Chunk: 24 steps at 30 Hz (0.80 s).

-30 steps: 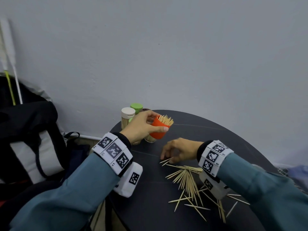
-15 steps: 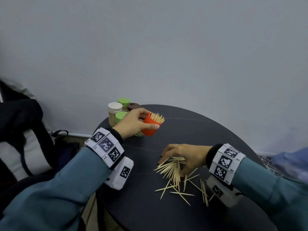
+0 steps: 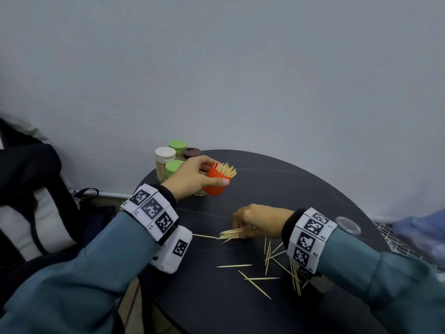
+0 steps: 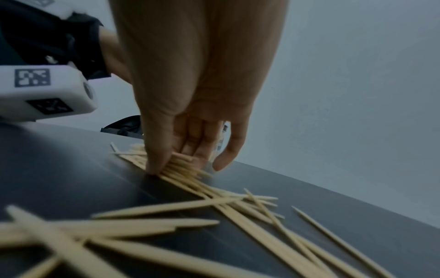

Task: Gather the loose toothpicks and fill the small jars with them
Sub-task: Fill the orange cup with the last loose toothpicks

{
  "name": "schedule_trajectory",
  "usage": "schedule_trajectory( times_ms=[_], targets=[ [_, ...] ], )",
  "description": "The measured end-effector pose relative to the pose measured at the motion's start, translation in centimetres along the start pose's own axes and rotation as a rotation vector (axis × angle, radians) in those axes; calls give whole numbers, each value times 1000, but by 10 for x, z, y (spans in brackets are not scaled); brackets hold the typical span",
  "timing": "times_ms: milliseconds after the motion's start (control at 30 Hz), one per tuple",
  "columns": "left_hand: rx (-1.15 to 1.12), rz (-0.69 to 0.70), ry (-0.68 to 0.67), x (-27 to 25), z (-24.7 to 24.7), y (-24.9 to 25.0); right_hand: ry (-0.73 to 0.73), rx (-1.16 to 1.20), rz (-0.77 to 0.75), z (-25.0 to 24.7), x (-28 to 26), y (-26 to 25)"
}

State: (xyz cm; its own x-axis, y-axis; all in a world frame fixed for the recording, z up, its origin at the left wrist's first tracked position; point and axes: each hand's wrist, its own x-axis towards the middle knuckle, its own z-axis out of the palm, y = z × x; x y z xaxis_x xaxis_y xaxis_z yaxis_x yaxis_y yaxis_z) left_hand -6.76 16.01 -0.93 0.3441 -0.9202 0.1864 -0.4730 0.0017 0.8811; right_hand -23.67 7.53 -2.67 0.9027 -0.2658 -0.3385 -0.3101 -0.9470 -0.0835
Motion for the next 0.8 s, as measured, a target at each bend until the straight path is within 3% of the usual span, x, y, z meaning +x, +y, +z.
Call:
schedule_trajectory(
  times_ms=[200,467,667,800],
  targets=[
    [-14,-2,14,1,-2,-2,-34,-106,118,-3,9,0],
    [-1,-12,8,-2,-5,-2,62,-53,200,-11,10,10],
    [0,-17,-8,-3,-6,-4,249,0,277,-15,1,22],
    [-15,-18,-19,-2,-6,-4,469,364,269,-23,-7,32]
  ],
)
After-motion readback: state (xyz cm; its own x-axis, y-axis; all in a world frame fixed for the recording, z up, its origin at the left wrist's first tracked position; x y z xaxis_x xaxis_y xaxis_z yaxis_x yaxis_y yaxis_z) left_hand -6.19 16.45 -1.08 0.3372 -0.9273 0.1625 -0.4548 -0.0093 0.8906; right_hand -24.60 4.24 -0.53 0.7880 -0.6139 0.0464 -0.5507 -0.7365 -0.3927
